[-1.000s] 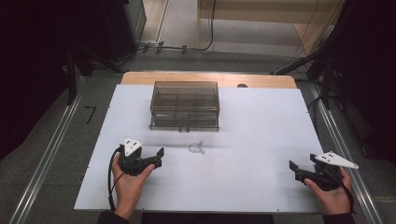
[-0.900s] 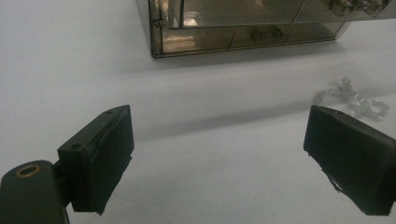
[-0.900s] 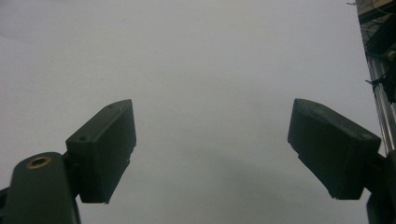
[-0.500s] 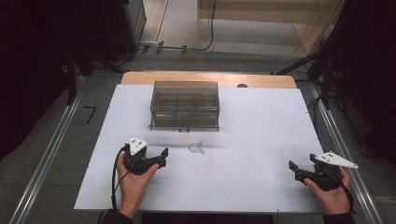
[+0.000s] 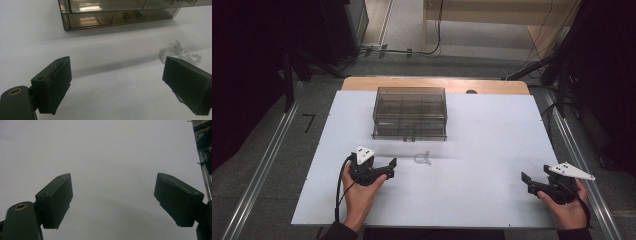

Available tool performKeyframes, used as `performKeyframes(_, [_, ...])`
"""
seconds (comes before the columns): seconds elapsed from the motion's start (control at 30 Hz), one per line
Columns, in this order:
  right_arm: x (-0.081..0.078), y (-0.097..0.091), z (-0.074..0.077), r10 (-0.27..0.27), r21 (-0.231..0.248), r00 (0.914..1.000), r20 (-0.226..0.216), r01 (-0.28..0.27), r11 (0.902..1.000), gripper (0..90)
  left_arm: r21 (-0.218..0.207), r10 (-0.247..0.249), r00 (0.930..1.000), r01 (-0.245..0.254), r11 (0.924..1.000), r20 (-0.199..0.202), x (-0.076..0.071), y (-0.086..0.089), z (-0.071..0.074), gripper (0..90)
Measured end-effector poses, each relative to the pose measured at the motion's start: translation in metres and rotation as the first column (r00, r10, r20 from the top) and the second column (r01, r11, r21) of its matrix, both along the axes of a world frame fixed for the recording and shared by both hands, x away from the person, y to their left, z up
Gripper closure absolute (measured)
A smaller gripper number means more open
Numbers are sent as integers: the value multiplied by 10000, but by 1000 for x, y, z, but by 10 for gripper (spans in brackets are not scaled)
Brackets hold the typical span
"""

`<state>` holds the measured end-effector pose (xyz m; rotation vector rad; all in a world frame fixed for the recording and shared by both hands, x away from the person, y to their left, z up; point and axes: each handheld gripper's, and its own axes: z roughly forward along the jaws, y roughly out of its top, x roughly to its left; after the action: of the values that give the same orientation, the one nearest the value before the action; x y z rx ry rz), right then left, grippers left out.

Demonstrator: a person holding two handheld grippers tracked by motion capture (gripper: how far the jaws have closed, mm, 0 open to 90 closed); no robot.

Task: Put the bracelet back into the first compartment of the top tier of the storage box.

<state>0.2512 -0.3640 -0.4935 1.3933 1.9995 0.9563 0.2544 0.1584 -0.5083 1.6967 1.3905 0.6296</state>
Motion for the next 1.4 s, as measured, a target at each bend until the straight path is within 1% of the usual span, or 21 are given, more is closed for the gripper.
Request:
performKeyframes(0.5, [0, 0, 0, 4, -13, 10000, -3, -4, 10000, 142, 107, -349, 9994, 349, 9993, -77, 5, -15, -3, 91])
performKeyframes(0.57, [0, 0, 0, 21, -13, 10000, 2, -21, 10000, 142, 104, -407, 9991, 408, 9991, -65, 6, -17, -3, 110])
performKeyframes(0.83, [0, -1, 0, -17, -8, 10000, -19, 17, 10000, 142, 166, -518, 9986, 520, 9985, -114, 9, -22, -5, 122])
performKeyframes(1.07, [1, -1, -1, 35, -47, 10000, -1, -35, 10000, 141, 191, -725, 9973, 727, 9972, -109, 12, -30, -7, 138])
performKeyframes(1.2, [0, -1, 0, 2, -21, 10000, -19, -2, 10000, 142, 191, -937, 9955, 939, 9954, -134, 14, -38, -9, 150])
performKeyframes(1.4, [0, -1, -1, 21, -34, 10000, -13, -21, 10000, 142, 193, -1052, 9944, 1054, 9942, -116, 17, -43, -10, 164])
